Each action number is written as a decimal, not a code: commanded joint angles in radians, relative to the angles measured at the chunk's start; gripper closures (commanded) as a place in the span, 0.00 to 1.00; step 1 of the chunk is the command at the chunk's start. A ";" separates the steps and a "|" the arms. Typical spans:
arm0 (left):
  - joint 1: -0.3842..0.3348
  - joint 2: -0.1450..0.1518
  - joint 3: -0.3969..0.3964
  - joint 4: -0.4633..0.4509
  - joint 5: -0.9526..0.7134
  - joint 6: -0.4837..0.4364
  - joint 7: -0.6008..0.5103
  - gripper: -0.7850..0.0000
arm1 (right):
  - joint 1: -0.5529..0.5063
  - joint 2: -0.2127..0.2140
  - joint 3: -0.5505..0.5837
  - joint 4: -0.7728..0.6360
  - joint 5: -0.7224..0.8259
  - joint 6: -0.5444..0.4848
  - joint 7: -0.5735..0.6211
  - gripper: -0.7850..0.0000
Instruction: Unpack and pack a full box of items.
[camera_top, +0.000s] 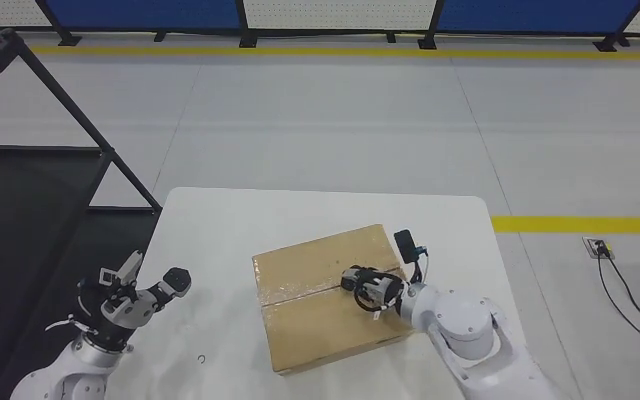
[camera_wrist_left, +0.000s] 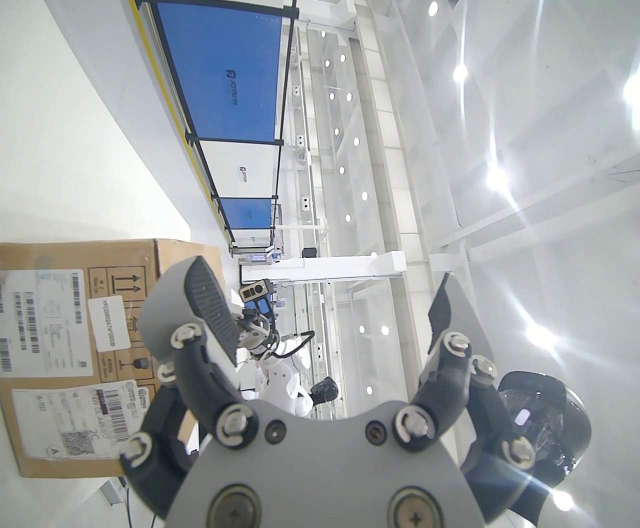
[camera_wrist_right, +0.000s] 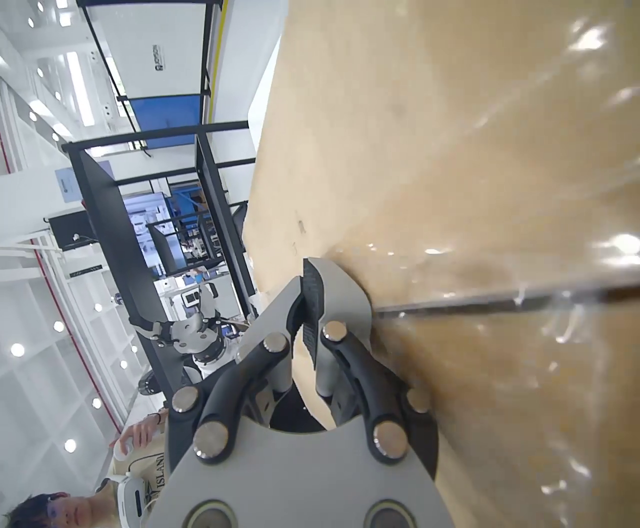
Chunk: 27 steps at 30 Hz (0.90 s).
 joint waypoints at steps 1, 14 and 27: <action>0.000 0.000 -0.004 0.000 -0.002 0.000 -0.002 0.00 | -0.016 0.007 0.043 -0.002 0.004 -0.003 0.002 1.00; -0.005 0.001 -0.023 0.003 -0.019 0.009 -0.016 0.00 | -0.147 0.038 0.266 -0.076 0.055 -0.029 -0.026 1.00; -0.037 0.001 -0.037 0.014 -0.046 -0.006 -0.002 0.00 | -0.314 0.041 0.515 -0.117 0.270 -0.254 -0.169 0.00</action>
